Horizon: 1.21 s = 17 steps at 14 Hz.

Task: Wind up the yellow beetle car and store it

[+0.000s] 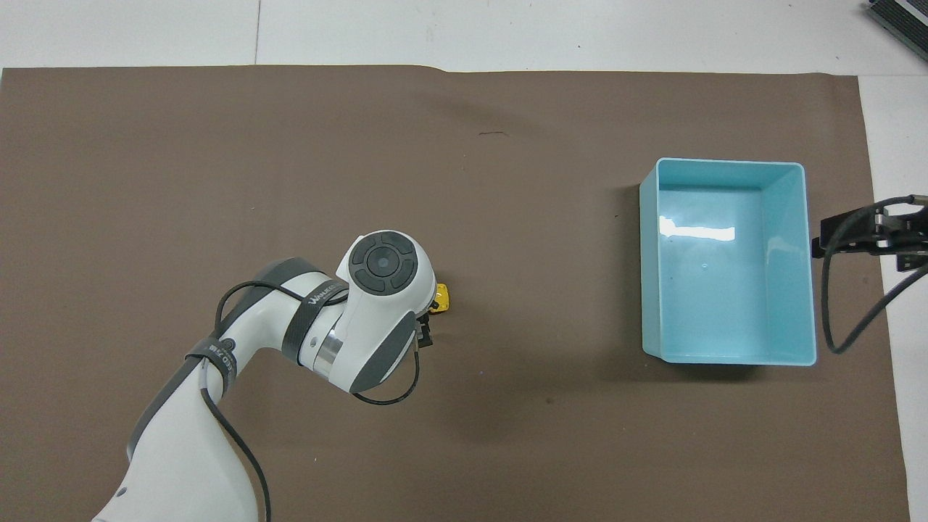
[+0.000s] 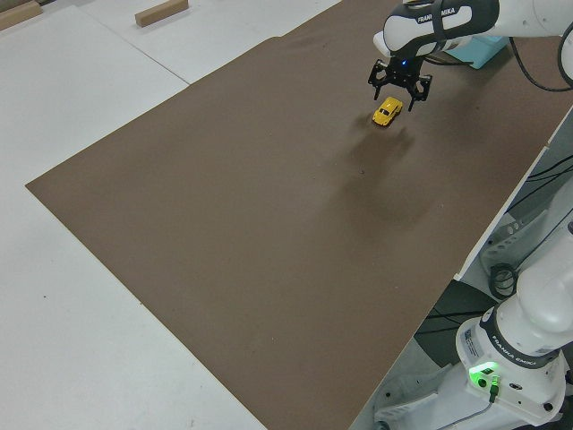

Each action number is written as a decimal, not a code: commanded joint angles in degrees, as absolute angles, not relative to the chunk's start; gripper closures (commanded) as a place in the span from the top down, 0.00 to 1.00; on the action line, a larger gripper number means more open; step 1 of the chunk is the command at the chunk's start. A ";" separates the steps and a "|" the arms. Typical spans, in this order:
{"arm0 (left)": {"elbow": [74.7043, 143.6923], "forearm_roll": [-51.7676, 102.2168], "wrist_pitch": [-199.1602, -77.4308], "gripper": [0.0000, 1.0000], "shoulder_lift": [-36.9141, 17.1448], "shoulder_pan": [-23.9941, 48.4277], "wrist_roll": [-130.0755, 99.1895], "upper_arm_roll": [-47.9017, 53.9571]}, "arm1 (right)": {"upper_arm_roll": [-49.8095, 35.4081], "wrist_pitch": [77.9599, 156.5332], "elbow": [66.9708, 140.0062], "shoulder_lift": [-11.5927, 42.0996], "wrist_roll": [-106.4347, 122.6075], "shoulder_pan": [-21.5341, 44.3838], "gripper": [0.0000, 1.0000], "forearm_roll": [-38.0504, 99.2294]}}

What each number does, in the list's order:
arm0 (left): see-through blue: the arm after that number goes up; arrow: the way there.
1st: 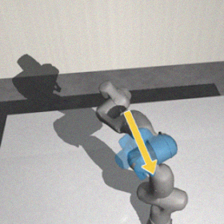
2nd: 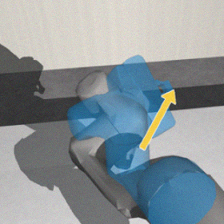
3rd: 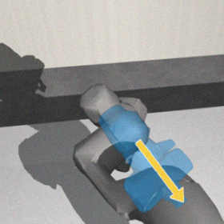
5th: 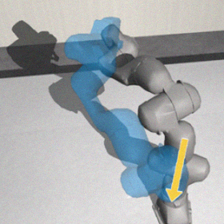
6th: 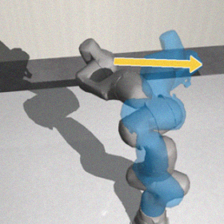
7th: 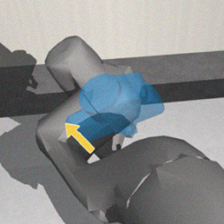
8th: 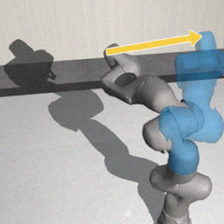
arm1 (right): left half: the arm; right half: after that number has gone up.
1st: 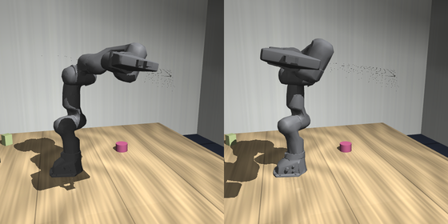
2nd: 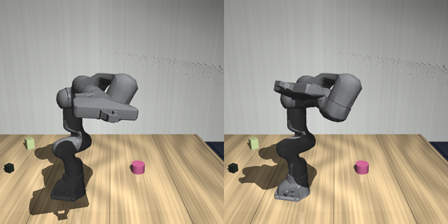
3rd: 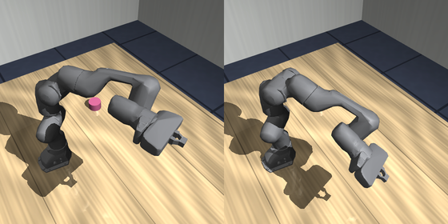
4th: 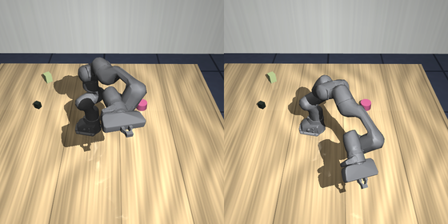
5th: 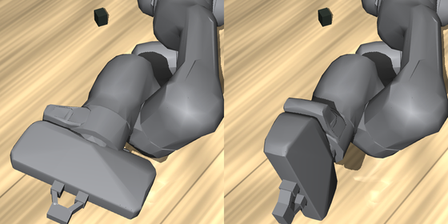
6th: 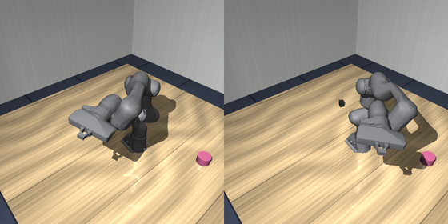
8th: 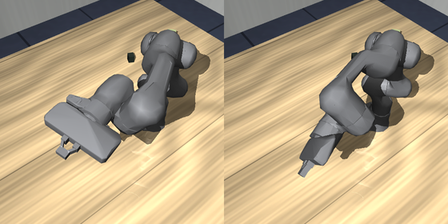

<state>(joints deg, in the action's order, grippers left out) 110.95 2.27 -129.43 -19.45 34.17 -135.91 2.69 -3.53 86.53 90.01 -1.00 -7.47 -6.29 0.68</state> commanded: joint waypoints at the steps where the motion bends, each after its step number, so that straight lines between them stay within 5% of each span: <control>1: 111.89 0.88 -130.69 0.60 -18.98 35.51 -136.15 1.58 | -3.96 85.96 89.21 -0.53 -6.94 -6.77 1.00 1.32; 2: 111.80 0.10 -130.61 0.26 -19.07 35.51 -134.49 1.67 | -3.96 86.04 89.21 -0.61 -6.94 -6.77 1.00 1.41; 3: 111.80 0.00 -130.61 0.05 -19.07 35.51 -132.56 1.67 | -3.96 85.96 89.21 -0.62 -6.94 -6.77 1.00 1.32; 4: 111.80 0.00 -130.34 0.00 -19.07 35.59 -130.63 1.67 | -3.96 85.96 89.21 -0.62 -6.94 -6.77 1.00 1.32; 17: 117.76 0.09 -134.37 0.00 -18.11 28.49 -127.44 1.58 | -3.96 86.04 89.21 -0.62 -6.94 -6.77 1.00 1.41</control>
<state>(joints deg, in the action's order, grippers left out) 113.54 1.13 -129.64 -17.68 31.89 -128.68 2.16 -3.53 86.53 90.01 -1.00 -7.47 -6.29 0.68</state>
